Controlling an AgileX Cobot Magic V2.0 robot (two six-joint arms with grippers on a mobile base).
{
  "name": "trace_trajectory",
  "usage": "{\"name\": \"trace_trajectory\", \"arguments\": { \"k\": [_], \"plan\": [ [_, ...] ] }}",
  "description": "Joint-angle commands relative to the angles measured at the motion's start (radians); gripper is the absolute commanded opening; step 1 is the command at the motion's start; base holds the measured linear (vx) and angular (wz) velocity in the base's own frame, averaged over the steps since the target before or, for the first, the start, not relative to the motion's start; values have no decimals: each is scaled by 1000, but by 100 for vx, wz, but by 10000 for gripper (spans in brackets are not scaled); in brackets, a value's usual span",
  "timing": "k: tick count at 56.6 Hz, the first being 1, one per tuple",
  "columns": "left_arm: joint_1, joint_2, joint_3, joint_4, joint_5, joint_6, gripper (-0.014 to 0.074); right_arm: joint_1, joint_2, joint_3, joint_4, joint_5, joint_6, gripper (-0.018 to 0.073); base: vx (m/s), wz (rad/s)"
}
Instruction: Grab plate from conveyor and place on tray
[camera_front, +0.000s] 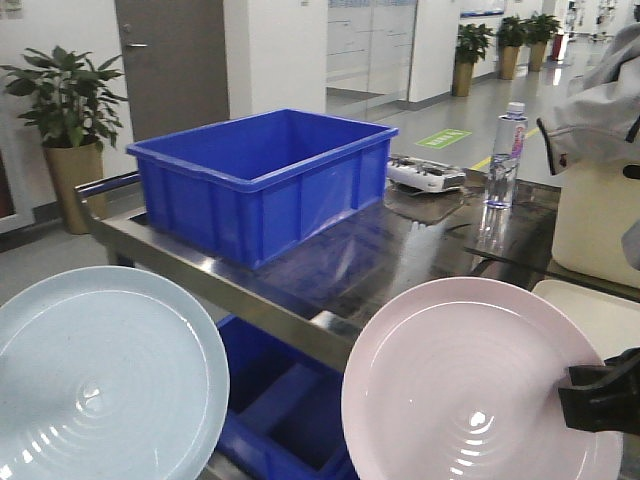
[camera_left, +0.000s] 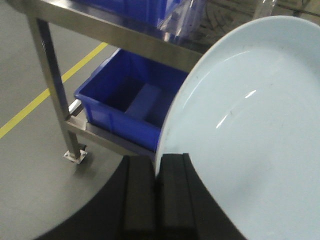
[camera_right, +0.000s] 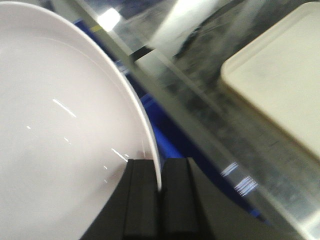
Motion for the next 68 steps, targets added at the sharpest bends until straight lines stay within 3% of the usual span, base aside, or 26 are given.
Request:
{"name": "trace_trajectory", "arguments": {
  "k": [1, 49, 68],
  "plan": [
    [-9, -11, -29, -20, -85, -8, -6, -3, -13, -26, -11, -74, -5, -9, 44, -47],
    [-9, -3, -29, -20, -85, -8, -6, -3, -13, -26, -11, -74, -5, -9, 34, -66],
    [-9, 47, -28, -20, -86, -8, -6, -3, -13, -26, -11, -74, -5, -9, 9, -28]
  ]
}}
